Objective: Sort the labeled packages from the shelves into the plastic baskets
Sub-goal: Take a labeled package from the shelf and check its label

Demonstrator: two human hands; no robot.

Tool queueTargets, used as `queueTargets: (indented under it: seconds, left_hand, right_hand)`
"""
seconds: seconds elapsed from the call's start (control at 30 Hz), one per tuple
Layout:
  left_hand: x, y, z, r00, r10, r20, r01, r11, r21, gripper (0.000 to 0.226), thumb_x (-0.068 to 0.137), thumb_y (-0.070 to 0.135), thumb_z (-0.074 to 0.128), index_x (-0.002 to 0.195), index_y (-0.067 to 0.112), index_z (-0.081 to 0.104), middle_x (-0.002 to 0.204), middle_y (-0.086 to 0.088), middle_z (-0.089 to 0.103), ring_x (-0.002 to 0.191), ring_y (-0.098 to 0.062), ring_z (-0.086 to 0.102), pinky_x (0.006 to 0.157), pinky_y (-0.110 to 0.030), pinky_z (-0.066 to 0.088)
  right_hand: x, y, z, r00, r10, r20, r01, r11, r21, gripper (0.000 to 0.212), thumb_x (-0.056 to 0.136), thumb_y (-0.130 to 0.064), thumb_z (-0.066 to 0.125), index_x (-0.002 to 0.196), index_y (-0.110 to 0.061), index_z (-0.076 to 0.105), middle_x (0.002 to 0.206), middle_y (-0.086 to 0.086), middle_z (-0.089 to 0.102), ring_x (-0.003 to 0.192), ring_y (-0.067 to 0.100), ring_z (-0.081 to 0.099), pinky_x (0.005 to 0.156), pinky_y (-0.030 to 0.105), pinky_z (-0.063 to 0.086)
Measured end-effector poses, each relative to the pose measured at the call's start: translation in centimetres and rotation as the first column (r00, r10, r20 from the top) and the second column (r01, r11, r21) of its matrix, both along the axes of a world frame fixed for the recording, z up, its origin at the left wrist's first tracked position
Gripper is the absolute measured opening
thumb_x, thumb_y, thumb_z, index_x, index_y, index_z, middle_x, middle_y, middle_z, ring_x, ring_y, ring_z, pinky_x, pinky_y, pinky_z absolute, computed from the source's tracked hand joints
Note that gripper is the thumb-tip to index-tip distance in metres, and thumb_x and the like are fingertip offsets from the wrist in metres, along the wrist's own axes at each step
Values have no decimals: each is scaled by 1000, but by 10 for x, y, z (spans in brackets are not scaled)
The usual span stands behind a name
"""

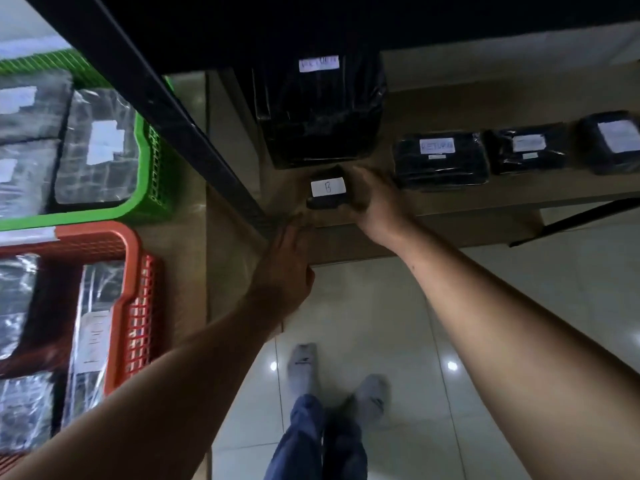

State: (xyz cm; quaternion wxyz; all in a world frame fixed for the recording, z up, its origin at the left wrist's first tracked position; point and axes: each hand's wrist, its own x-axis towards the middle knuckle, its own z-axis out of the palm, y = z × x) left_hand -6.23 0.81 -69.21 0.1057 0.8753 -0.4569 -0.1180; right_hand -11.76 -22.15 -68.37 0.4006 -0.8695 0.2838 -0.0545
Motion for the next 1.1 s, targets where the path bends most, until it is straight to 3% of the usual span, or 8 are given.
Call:
queueTargets:
  seconds: [0.07,0.23,0.4,0.53,0.77,0.87,1.0,1.1]
  left_hand:
    - [3,-4,-14,999,13,-38,-12,999,36,89,93,17,73,167,7,25,173,-14,24,160,-32,24,127,-35,26]
    - [3,-5,-26,1000,4,-28,-3,999,43,94,86,21,77,166,10,28,170,-10,26,159,-29,19,127,-31,24]
    - [0,-4,-26,997,28,-77,-22,997,80,99,89,32,76,169,10,21,175,-7,16,162,-28,9,130,-37,24]
    - [2,-3,-23,994,36,-107,-26,995,93,102,91,34,75,170,15,13,176,-5,12,164,-26,4,127,-32,19]
    - [1,-5,-18,996,27,-86,-19,995,102,103,93,35,73,171,15,9,177,-4,7,163,-25,0,126,-30,14]
    - [-2,-5,-18,1000,-6,-21,8,993,120,101,89,29,75,169,10,17,175,-9,17,162,-30,10,126,-31,11]
    - [0,-8,-16,999,-9,36,6,998,69,93,80,20,76,163,10,34,162,-9,36,150,-30,34,124,-34,29]
    - [6,-14,-11,1000,11,10,-11,999,30,89,85,20,73,164,12,33,161,-8,36,147,-28,37,121,-34,35]
  right_hand:
    - [8,-7,-16,998,36,-50,-36,999,0,80,87,-39,82,156,-36,44,150,3,56,142,23,45,115,37,42]
    - [15,-3,-34,1000,19,-20,-21,995,-101,70,91,-47,74,155,-34,49,145,3,60,137,25,49,113,36,39]
    - [2,7,-35,991,-35,127,37,999,-12,64,83,-34,86,141,-34,58,131,-3,66,119,17,62,103,42,52]
    - [-8,18,-33,980,-44,195,44,999,7,59,83,-19,88,132,-30,58,123,-5,61,110,16,64,94,44,56]
    - [-7,18,-25,988,-34,150,29,999,33,59,87,-16,84,136,-31,55,121,-9,60,108,14,64,95,39,56]
    - [8,5,-21,999,3,35,-6,997,83,59,90,-23,82,140,-36,53,130,-6,66,116,13,65,101,41,56]
    - [17,-6,-7,995,58,-87,-45,989,144,64,89,-20,79,144,-37,51,138,-7,65,123,15,64,107,41,53]
    - [10,-8,13,996,-47,-73,46,999,-9,41,79,-21,70,116,-33,58,111,-6,69,96,15,68,80,33,58]
